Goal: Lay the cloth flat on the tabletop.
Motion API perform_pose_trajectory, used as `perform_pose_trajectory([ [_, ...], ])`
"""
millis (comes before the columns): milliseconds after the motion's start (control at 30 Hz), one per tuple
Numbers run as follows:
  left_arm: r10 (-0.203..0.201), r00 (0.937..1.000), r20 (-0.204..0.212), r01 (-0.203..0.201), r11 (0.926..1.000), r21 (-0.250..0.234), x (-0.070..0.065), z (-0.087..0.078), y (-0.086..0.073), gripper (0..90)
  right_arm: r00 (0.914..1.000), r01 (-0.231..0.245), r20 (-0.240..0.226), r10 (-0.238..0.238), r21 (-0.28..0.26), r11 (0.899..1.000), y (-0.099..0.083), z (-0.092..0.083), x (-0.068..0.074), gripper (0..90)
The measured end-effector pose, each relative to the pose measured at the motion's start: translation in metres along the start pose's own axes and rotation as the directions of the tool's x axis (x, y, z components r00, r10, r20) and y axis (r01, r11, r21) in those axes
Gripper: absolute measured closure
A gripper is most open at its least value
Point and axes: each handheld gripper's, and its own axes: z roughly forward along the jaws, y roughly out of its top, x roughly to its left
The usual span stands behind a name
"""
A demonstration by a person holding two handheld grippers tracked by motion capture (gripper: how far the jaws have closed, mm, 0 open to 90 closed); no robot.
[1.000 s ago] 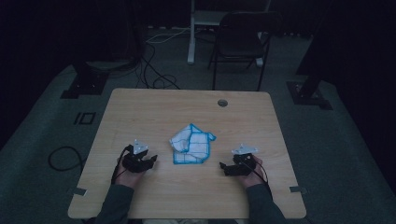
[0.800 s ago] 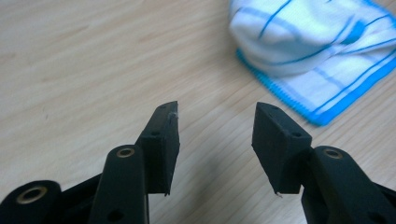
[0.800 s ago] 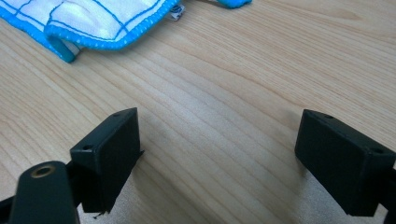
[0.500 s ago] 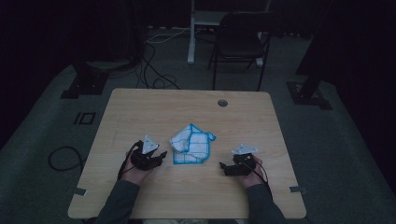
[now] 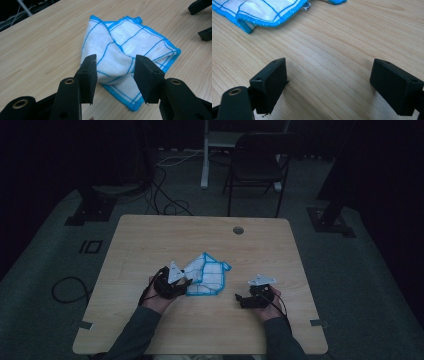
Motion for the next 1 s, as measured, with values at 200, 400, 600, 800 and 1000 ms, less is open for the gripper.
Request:
perform_pose_trajectory([
  [200,0.038,0.9989,0.029,-0.038,0.9993,0.006,-0.005,0.006,0.005,54.4,1.0,0.0,0.0,0.0,0.0,1.0,0.0,0.0,0.0,14.2],
  [400,0.064,0.9968,0.048,-0.065,0.9978,0.014,-0.012,0.016,0.01,54.3,1.0,0.0,0.0,0.0,0.0,1.0,0.0,0.0,0.0,14.2],
  [600,0.074,0.9949,0.068,-0.076,0.9969,0.021,-0.016,0.023,0.014,54.4,1.0,0.0,0.0,0.0,0.0,1.0,0.0,0.0,0.0,14.2],
  [800,0.099,0.9936,0.054,-0.102,0.9938,0.044,-0.021,0.032,0.015,55.2,1.0,0.001,-0.001,-0.001,0.0,1.0,0.0,0.0,0.0,14.1],
  [1000,0.08,0.9964,0.028,-0.082,0.9925,0.09,-0.018,0.04,0.01,57.1,1.0,0.001,-0.001,-0.001,0.0,1.0,0.0,0.0,0.0,14.1],
])
